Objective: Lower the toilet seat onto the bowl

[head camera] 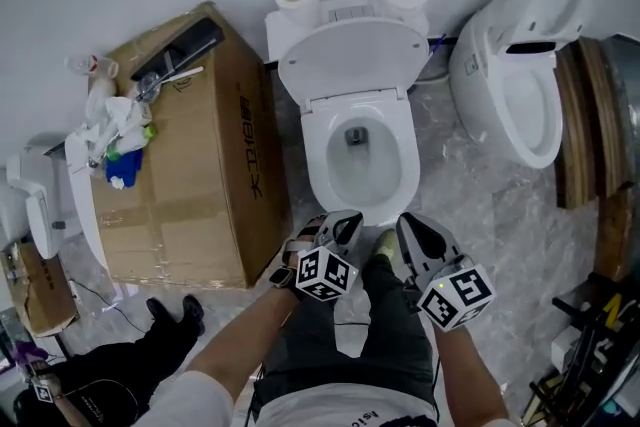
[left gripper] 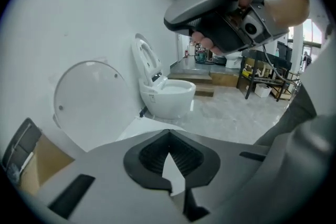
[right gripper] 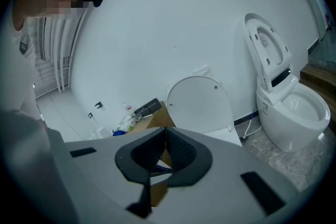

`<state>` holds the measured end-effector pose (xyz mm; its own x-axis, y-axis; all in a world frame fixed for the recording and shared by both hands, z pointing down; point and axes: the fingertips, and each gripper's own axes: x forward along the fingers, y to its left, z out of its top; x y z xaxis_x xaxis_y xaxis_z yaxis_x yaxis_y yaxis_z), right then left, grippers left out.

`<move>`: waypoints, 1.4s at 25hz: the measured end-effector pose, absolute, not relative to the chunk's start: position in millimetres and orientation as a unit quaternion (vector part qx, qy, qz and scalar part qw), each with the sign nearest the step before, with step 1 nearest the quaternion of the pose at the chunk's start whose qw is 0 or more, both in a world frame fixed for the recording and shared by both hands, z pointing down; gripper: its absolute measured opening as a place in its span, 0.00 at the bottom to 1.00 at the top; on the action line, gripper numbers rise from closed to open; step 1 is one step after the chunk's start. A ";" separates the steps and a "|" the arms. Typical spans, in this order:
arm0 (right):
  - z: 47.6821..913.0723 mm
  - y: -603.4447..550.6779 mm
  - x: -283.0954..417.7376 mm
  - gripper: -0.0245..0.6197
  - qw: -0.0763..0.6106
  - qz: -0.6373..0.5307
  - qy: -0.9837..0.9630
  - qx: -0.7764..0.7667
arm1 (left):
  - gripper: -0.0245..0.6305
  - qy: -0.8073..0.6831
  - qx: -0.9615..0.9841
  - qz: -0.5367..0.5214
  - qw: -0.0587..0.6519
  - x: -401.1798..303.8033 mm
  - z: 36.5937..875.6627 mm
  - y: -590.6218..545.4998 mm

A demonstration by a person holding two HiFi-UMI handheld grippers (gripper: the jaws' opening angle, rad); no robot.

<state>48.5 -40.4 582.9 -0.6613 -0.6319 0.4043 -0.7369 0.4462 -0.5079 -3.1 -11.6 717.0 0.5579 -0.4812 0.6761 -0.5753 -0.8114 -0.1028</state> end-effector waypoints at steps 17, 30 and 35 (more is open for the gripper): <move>487.0 -41.4 32.1 0.06 0.051 0.296 -0.863 0.406 | 0.05 -0.348 0.888 0.300 0.031 -8.9 565.0 -29.5; 405.3 -56.1 28.5 0.06 0.054 0.224 -0.877 0.422 | 0.05 -0.417 0.886 0.196 0.052 -22.2 422.5 -57.3; 369.6 -63.4 30.7 0.06 0.053 0.186 -0.886 0.422 | 0.05 -0.436 0.886 0.149 0.059 -21.8 369.2 -60.0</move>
